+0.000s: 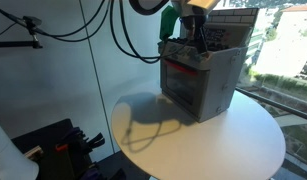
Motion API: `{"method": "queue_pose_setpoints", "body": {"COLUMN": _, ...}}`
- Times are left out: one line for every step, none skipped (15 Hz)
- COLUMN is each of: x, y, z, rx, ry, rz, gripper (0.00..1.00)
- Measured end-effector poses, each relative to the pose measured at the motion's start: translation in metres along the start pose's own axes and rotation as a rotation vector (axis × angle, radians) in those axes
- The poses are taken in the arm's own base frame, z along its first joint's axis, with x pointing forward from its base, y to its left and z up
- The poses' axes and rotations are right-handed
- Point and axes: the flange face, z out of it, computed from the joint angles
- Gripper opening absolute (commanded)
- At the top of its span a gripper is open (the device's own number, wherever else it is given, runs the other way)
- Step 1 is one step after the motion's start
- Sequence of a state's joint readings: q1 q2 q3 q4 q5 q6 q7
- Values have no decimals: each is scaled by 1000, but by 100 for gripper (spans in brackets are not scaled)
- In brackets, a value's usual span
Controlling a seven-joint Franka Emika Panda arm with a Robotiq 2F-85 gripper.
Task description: Twist the knob on the stove
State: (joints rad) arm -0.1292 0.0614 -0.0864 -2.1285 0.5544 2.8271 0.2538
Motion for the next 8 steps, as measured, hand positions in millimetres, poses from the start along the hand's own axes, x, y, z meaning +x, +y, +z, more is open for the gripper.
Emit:
{"method": "queue_pose_setpoints", "body": {"x": -1, "y": -1, "z": -2, "rx": -10, "ry": -17, "rz": -22, "gripper": 100}}
{"method": "queue_pose_setpoints", "body": {"x": -2, "y": -2, "z": -5, "rx": -20, "ry": -36, "rz": -43, "gripper": 100}}
{"method": "queue_pose_setpoints", "body": {"x": -3, "y": -3, "z": -8, "rx": -31, "ry": -58, "rz": -62, "gripper": 100}}
{"method": "queue_pose_setpoints", "body": {"x": -5, "y": -4, "z": -11, "rx": -43, "ry": -82, "rz": -82, "gripper": 100}}
{"method": "queue_pose_setpoints", "body": {"x": -6, "y": -4, "z": -14, "rx": -56, "ry": -107, "rz": -101, "gripper": 100}}
{"method": "queue_pose_setpoints", "body": {"x": -8, "y": -4, "z": -17, "rx": -69, "ry": -132, "rz": -118, "gripper": 100}}
{"method": "queue_pose_setpoints", "body": {"x": -10, "y": -4, "z": -20, "rx": -85, "ry": -159, "rz": -136, "gripper": 100}}
{"method": "queue_pose_setpoints", "body": {"x": -12, "y": -4, "z": -23, "rx": -103, "ry": -186, "rz": -155, "gripper": 100}}
